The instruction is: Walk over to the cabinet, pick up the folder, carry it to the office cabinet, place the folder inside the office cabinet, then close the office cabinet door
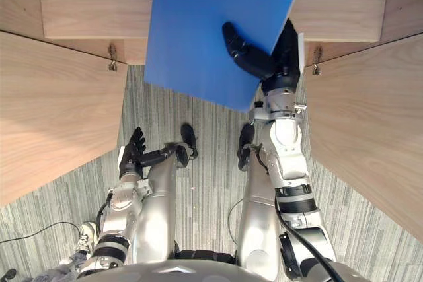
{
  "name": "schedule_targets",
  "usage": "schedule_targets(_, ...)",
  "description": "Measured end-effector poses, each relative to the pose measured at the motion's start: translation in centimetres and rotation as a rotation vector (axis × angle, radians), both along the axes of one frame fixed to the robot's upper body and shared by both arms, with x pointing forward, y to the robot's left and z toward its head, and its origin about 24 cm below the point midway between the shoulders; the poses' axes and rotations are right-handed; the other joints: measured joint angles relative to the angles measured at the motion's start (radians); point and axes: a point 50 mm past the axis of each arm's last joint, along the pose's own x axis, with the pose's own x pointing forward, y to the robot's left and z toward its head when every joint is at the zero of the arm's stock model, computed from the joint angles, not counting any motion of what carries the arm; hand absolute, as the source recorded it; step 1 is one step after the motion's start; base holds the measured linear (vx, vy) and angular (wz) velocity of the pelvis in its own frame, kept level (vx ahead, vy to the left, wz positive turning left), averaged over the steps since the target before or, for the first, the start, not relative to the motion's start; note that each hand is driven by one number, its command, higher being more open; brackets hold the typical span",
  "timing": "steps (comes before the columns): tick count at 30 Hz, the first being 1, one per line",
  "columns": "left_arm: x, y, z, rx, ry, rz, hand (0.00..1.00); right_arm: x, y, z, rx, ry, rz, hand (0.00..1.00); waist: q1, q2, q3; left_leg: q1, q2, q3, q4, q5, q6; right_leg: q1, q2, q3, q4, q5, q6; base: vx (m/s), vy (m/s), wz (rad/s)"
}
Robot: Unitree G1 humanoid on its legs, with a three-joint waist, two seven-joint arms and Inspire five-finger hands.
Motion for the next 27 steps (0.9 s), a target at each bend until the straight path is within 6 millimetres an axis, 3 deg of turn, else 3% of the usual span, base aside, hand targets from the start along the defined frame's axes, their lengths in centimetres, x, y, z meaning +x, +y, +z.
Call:
schedule_targets(11, 0.4, -0.2, 0.5, -0.001, -0.008, 0.052, 1.0, 4.2, 0.9, 2.5, 0.428, 0.073, 0.06, 0.0, 0.002, -0.002, 0.001, -0.017, 0.002, -0.01, 0.005, 0.003, -0.004, -0.013, 0.001, -0.008, 0.006, 0.0, -0.001, 0.0, -0.007, 0.0)
schedule_targets(17, 0.8, -0.8, 0.7, -0.025, -0.006, 0.072, 1.0, 5.4, 0.9, 3.7, 0.584, 0.108, 0.061, 0.0, 0.004, -0.002, 0.001, -0.008, -0.009, -0.025, -0.018, 0.019, -0.01, 0.004, -0.008, -0.026, -0.005, 0.0, -0.001, 0.0, -0.014, 0.09)
schedule_targets(18, 0.8, -0.9, 0.6, -0.03, -0.003, 0.081, 1.0, 5.6, 1.0, 4.0, 0.606, 0.114, 0.058, 1.0, 0.003, -0.002, 0.001, -0.007, -0.012, -0.028, -0.024, 0.023, -0.011, 0.006, -0.01, -0.029, -0.007, 0.0, -0.001, -0.03, -0.021, 0.14)
schedule_targets(27, 0.7, -1.5, 0.2, -0.036, 0.027, 0.104, 1.0, 6.4, 1.1, 5.8, 0.798, 0.138, 0.037, 1.0, 0.005, -0.004, -0.001, 0.033, -0.034, -0.047, -0.116, 0.073, -0.022, 0.047, -0.025, -0.065, -0.057, 0.009, -0.017, 0.0, -0.023, 0.13)
